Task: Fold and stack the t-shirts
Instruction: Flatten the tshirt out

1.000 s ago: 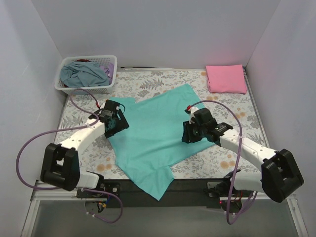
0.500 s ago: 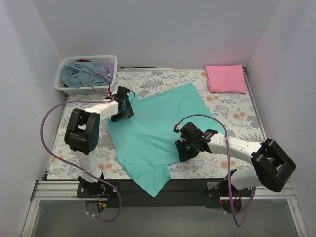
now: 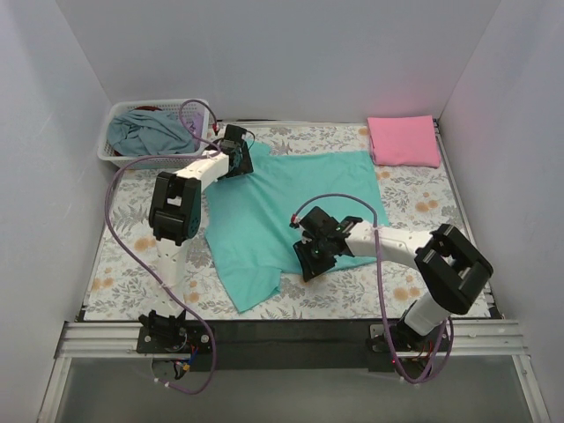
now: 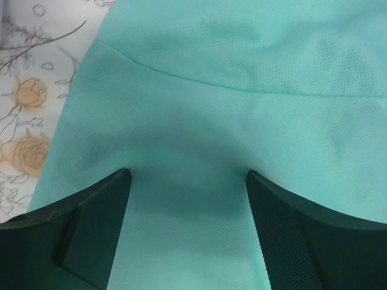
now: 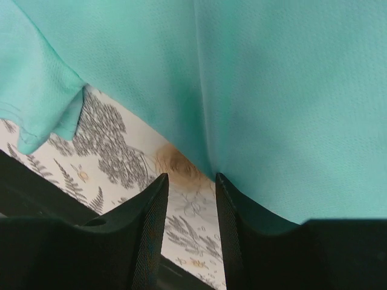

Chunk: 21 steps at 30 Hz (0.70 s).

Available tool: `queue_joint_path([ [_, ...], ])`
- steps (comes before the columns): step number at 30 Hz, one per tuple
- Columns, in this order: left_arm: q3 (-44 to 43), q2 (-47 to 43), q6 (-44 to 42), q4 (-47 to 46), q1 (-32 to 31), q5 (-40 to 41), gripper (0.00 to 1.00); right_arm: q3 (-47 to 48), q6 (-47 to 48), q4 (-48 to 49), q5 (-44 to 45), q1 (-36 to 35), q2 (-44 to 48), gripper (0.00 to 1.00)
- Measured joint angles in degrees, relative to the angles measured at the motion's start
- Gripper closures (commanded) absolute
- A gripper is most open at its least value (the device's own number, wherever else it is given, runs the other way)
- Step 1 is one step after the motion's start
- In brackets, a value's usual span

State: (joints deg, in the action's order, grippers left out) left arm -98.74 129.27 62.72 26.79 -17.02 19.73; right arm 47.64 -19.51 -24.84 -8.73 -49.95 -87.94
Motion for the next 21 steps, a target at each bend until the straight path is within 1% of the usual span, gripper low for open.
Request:
queue_joint_path([
  [2,-4.1,2.4,-1.1,0.1,0.0,-0.2,0.22,5.6,0.2,-1.1,1.3,0.0,-4.5,0.55],
  [3,-5.0,3.0,-1.5,0.2,0.1,-0.3,0.22,7.0,0.3,-1.1,1.8,0.0,-5.3,0.56],
  [7,-3.9,0.7,-2.5,0.7,0.1,-0.7,0.21,14.0,1.5,-2.7,5.2,2.3,-5.2,0.56],
  [9,1.0,-5.3,-2.5,1.5,0.0,-1.2,0.22,14.6,2.3,-2.3,6.4,6.1,-3.2,0.57],
  [10,4.7,-10.0,-2.3,1.9,-0.3,-1.3,0.21,14.3,2.8,-2.3,7.0,8.5,-1.9,0.57],
  [11,6.8,-12.9,-2.1,2.2,-0.5,-1.3,0.21,13.3,3.4,-2.0,7.8,12.1,-0.2,0.56],
  [13,15.6,-24.5,-0.5,3.0,-2.3,-1.1,0.21,10.0,4.4,-1.9,8.8,18.4,3.2,0.57],
  [14,19.3,-29.3,0.5,3.2,-3.8,-1.1,0.21,7.6,4.8,-2.0,9.2,22.3,5.0,0.56],
  [16,26.1,-36.9,2.7,4.9,-7.2,-1.7,0.21,3.8,5.2,-1.9,9.7,27.8,7.3,0.57],
  [17,32.7,-41.6,5.5,6.1,-11.1,-3.4,0.22,0.0,5.0,-1.8,8.8,32.0,9.2,0.56],
  [18,35.6,-42.6,6.8,7.2,-12.7,-4.5,0.22,-2.3,4.7,-1.5,8.3,34.3,10.2,0.56],
  [19,38.1,-43.1,7.5,6.7,-13.3,-5.1,0.22,-3.1,4.6,-1.1,8.0,35.1,10.6,0.56],
  [21,46.1,-44.7,10.6,7.0,-13.6,-7.2,0.23,-6.3,3.5,0.5,6.6,37.6,12.0,0.56],
])
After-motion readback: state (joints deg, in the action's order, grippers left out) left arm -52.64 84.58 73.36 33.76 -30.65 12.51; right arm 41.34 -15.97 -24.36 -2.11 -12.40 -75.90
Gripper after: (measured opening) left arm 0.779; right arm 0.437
